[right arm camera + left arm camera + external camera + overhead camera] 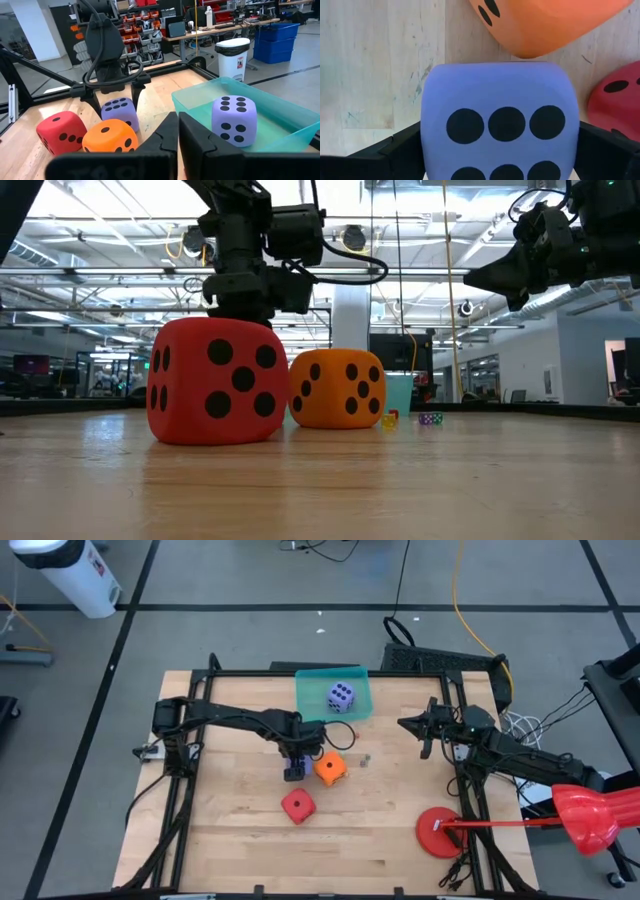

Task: Pick & Place Dice
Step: Put the big violet dice into the green bin

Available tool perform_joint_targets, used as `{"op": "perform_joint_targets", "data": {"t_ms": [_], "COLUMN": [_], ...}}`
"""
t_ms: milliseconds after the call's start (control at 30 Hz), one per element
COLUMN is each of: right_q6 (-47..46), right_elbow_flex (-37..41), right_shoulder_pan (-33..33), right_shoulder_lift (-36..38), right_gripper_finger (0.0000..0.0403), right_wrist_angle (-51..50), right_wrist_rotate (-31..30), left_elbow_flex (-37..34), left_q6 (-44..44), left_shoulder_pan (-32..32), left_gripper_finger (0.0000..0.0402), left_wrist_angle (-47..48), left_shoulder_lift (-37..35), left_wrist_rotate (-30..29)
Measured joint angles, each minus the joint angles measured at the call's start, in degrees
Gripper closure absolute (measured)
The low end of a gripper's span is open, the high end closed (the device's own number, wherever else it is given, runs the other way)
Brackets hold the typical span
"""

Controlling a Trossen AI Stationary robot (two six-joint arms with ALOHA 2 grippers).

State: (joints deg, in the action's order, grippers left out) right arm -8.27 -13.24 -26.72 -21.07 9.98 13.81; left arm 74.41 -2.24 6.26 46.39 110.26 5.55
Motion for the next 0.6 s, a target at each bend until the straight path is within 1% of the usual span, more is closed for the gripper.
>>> {"op": "perform_joint_targets", "data": {"t_ms": [267,467,600], "right_q6": [0.0,0.0,0.0], "right_elbow_flex": [0.0,0.0,0.0], "right_shoulder_pan": [0.0,0.0,0.0], "right_shoulder_lift": [0.0,0.0,0.0], "right_gripper_finger": [0.0396,0.0394,0.0394], "right_wrist_angle": [-0.4,-0.4,-0.4], "right_wrist_rotate": [0.4,1.5,1.5], "left_elbow_flex": [0.0,-0.5,-0.8], "left_q6": [0.1,-0.2,-0.2], "left_shoulder_pan": [-0.8,-0.8,-0.7], "left_gripper_finger": [0.0004,0.0005,0.0005], "left_wrist_angle": [-0.4,-0.7,-0.2], "left_shoulder_lift": [0.6,-3.2,-6.7], "left_wrist_rotate": [-1.4,-2.1,-4.7]}}
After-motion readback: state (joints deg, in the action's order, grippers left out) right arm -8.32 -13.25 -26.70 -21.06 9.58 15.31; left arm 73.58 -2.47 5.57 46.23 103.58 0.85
